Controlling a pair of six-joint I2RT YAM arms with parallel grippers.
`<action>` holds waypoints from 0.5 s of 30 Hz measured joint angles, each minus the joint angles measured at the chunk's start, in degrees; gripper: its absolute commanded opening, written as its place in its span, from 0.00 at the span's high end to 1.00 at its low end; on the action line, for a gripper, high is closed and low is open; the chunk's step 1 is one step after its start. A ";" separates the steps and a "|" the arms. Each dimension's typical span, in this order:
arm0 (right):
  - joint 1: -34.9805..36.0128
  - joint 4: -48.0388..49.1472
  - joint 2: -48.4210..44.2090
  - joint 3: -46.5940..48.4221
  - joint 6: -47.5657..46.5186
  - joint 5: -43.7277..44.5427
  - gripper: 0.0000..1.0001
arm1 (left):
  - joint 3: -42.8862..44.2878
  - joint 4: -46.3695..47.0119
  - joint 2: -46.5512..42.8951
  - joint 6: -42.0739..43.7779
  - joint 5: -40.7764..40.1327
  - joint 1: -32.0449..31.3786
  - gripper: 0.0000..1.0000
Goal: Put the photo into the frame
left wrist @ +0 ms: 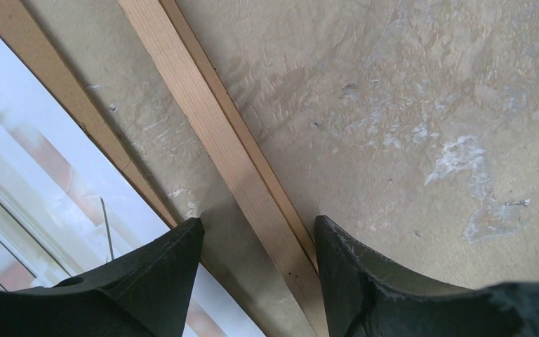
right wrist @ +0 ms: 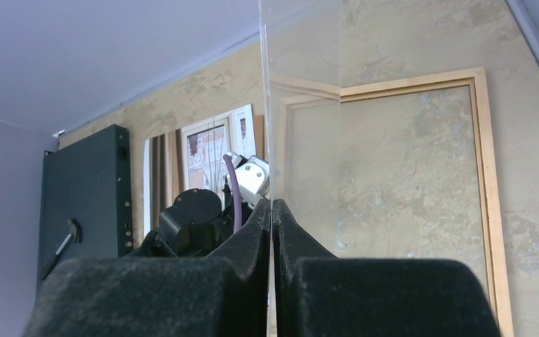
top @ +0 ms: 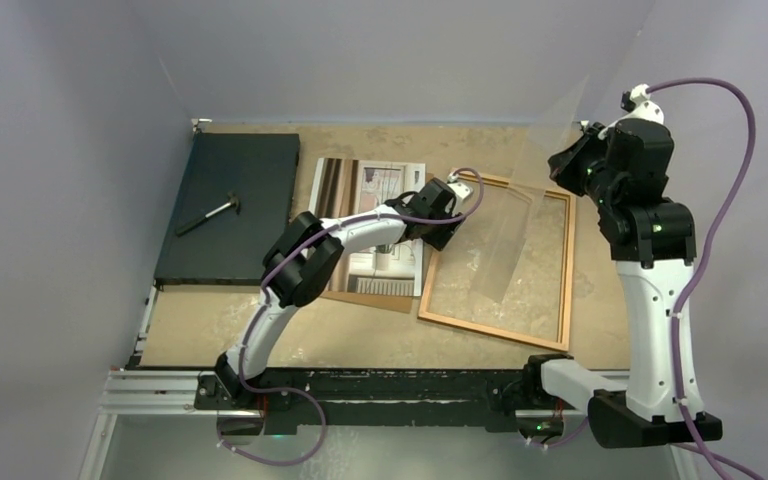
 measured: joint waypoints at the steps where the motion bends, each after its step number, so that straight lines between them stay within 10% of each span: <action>1: 0.00 0.31 0.00 -0.46 0.07 -0.22 1.00 | -0.20 0.09 -0.09 0.13 -0.13 0.09 0.43; 11: 0.00 2.10 0.26 -2.93 0.48 -2.38 1.00 | -5.99 3.76 -3.10 1.97 -0.81 0.52 0.43; 15: 0.00 3.23 0.26 -3.28 0.68 -2.99 1.00 | -8.15 4.11 -4.66 3.02 -0.83 0.85 0.22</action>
